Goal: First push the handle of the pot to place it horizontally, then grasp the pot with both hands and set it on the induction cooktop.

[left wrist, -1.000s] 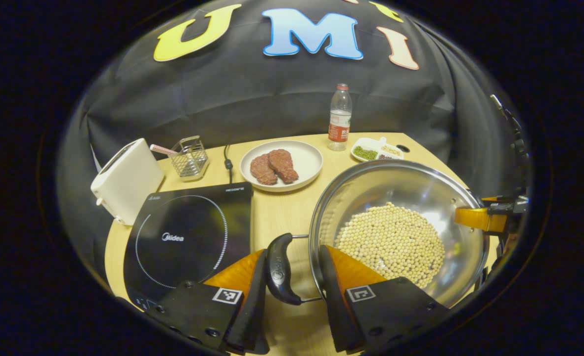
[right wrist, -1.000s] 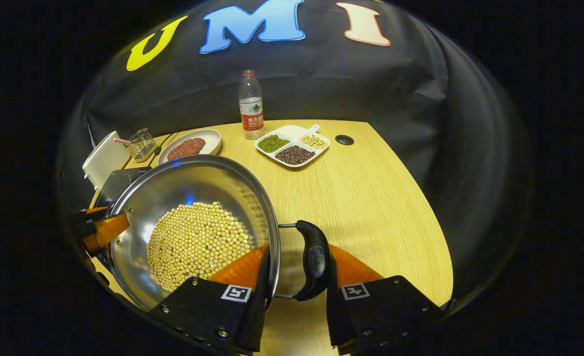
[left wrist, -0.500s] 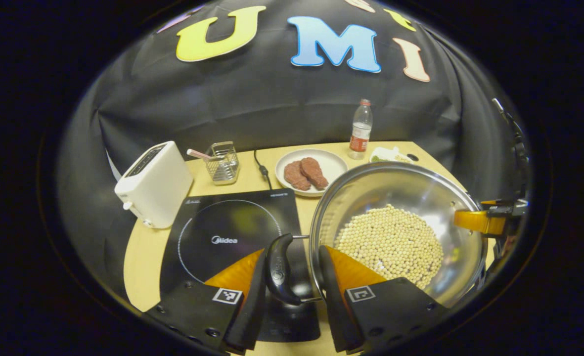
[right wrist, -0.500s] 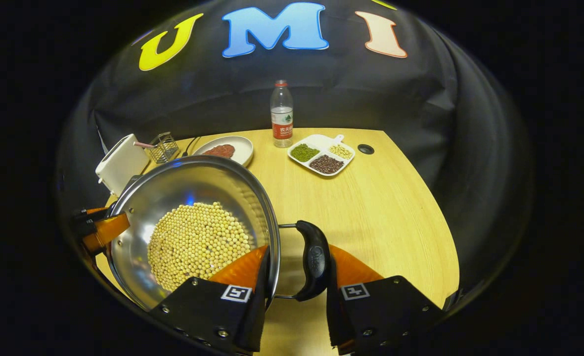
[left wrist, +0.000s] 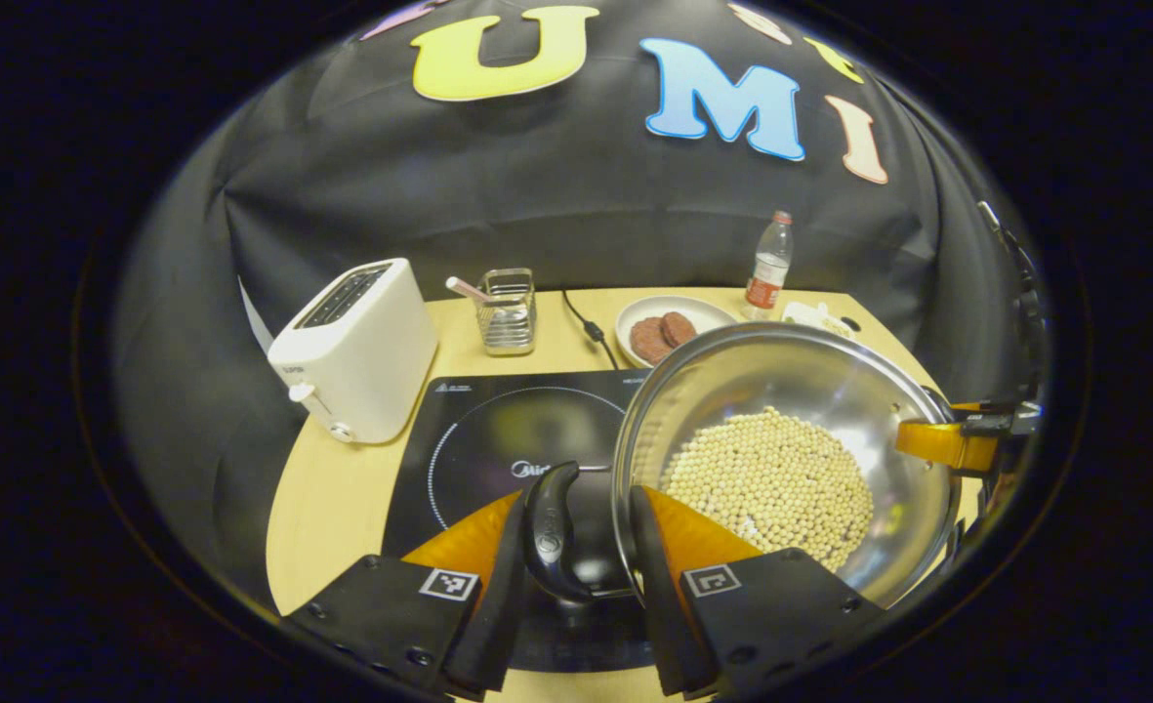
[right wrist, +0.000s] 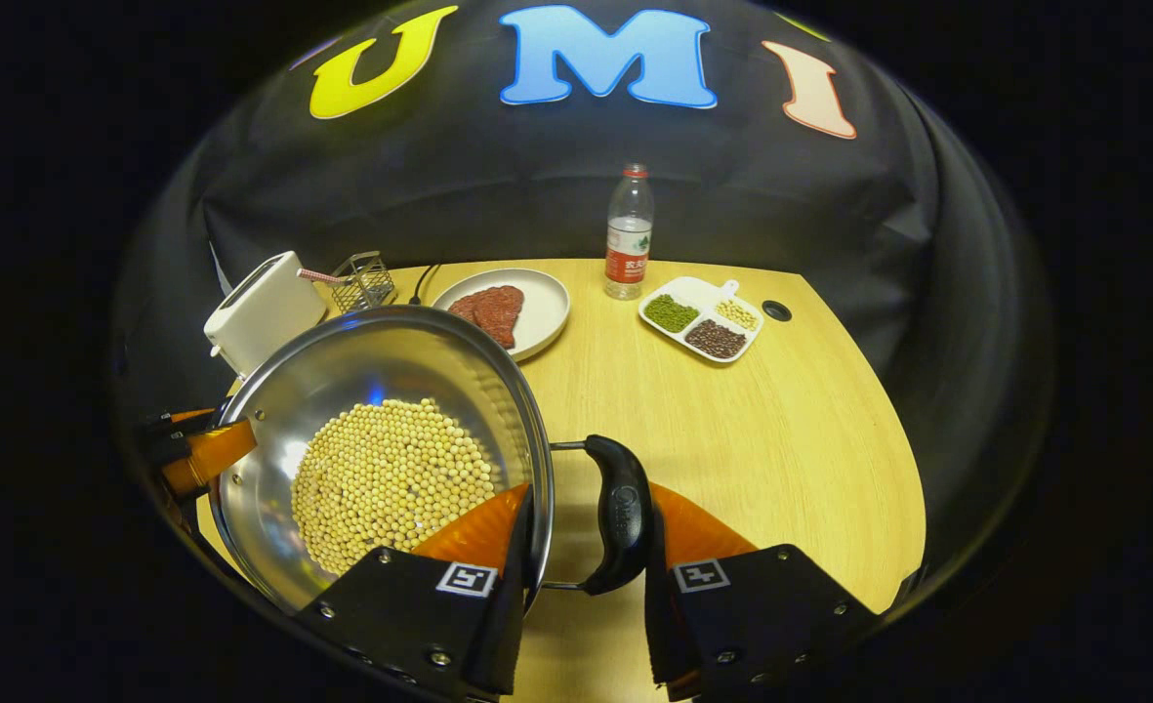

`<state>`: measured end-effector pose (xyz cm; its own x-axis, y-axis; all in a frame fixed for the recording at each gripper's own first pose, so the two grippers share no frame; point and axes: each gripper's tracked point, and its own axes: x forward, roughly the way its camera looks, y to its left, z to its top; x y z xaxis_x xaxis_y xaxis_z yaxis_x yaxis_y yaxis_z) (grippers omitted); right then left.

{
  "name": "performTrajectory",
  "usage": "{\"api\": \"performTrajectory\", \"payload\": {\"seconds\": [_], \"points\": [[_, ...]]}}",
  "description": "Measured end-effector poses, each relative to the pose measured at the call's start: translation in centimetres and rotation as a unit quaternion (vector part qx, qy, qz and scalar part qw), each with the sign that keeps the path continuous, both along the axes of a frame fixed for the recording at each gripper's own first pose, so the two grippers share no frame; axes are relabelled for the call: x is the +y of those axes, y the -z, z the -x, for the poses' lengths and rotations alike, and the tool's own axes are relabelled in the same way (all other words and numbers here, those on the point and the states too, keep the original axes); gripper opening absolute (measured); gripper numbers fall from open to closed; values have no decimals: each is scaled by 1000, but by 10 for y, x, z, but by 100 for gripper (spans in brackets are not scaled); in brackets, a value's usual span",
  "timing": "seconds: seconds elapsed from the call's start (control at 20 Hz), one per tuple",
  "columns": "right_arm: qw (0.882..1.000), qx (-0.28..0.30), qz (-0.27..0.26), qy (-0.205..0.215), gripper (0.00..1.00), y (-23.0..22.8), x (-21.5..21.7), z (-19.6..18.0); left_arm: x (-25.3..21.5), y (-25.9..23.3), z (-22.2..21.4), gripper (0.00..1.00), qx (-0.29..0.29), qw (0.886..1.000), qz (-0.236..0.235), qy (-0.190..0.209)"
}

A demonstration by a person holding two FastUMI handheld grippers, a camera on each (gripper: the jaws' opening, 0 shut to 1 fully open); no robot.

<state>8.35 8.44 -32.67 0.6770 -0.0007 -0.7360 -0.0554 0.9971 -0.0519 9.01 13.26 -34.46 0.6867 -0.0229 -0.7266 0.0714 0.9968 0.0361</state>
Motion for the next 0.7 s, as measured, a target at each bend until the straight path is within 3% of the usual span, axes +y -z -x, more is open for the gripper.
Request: {"api": "performTrajectory", "payload": {"seconds": [0.7], "points": [[1000, 8, -3, -10, 51, 16, 83, -26, 90, 16, -25, 59, 7, 1000, 0, -11]]}}
